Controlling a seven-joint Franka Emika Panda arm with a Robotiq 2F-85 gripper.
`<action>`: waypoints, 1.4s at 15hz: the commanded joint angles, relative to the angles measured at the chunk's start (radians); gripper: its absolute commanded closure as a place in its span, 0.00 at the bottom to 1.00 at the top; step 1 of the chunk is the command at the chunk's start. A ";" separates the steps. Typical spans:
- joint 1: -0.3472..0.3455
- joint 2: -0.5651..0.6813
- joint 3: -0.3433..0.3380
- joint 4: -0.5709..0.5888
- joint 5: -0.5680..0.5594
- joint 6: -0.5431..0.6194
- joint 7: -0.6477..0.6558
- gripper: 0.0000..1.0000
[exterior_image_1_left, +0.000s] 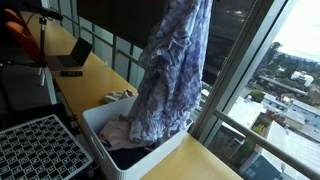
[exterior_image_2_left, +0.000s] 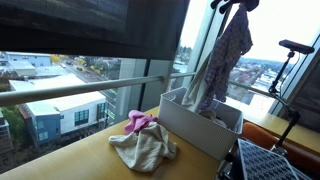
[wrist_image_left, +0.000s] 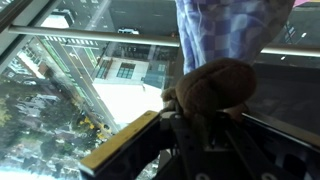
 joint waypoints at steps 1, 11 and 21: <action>0.008 -0.019 0.009 -0.004 0.008 -0.009 -0.012 0.96; 0.034 0.003 0.040 -0.138 0.012 0.016 -0.008 0.96; 0.053 0.021 0.091 -0.281 -0.025 0.010 0.004 0.37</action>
